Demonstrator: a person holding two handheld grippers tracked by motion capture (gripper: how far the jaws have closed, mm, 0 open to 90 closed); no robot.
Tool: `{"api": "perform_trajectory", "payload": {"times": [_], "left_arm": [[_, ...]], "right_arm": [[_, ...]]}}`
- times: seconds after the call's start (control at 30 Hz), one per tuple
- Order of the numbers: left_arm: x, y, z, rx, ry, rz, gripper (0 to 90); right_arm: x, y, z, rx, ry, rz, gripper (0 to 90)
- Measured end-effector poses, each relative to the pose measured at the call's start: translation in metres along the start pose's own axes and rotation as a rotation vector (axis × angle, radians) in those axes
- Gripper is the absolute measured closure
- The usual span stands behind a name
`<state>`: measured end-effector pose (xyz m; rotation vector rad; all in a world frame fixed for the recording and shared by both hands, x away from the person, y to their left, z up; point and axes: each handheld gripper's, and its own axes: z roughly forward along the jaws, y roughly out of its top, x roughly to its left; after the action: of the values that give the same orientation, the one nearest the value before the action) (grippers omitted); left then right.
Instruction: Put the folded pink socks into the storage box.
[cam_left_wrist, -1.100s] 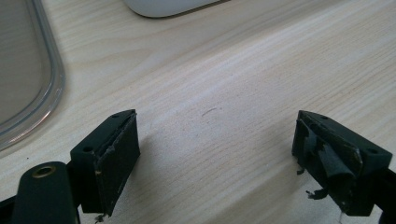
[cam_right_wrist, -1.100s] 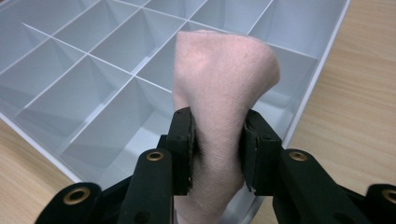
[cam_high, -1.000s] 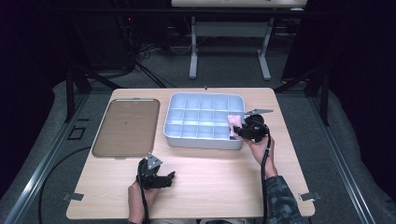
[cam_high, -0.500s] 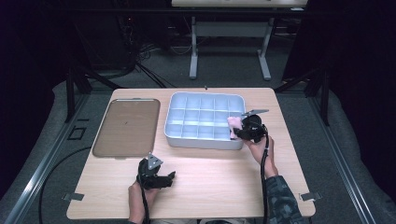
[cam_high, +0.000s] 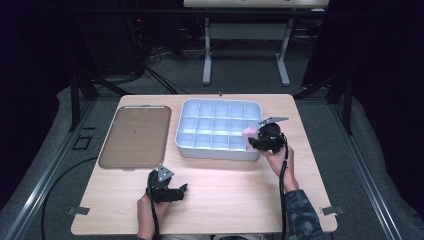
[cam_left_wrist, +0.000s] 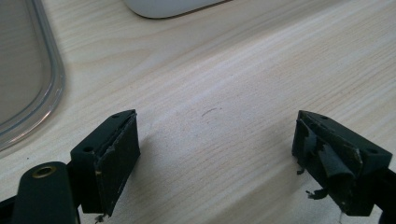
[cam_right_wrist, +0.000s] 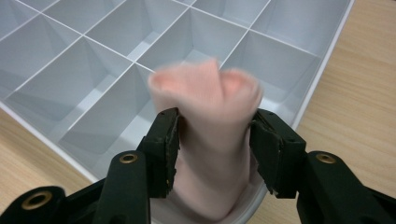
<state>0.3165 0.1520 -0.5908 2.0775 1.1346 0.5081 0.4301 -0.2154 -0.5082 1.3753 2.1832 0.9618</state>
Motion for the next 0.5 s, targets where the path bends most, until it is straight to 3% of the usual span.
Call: {"api": "perform_trajectory", "payload": {"times": [0.23,0.4,0.5], "left_arm": [[0.0,0.0,0.0,0.0,0.0,0.0,14.6],[0.0,0.0,0.0,0.0,0.0,0.0,14.6],[0.0,0.0,0.0,0.0,0.0,0.001,14.6]], "right_arm": [[0.004,0.004,-0.015,-0.048,-0.012,-0.022,50.3],[0.005,0.011,-0.024,-0.092,0.003,-0.013,50.5],[0.009,0.014,-0.027,-0.093,0.003,-0.028,52.0]]}}
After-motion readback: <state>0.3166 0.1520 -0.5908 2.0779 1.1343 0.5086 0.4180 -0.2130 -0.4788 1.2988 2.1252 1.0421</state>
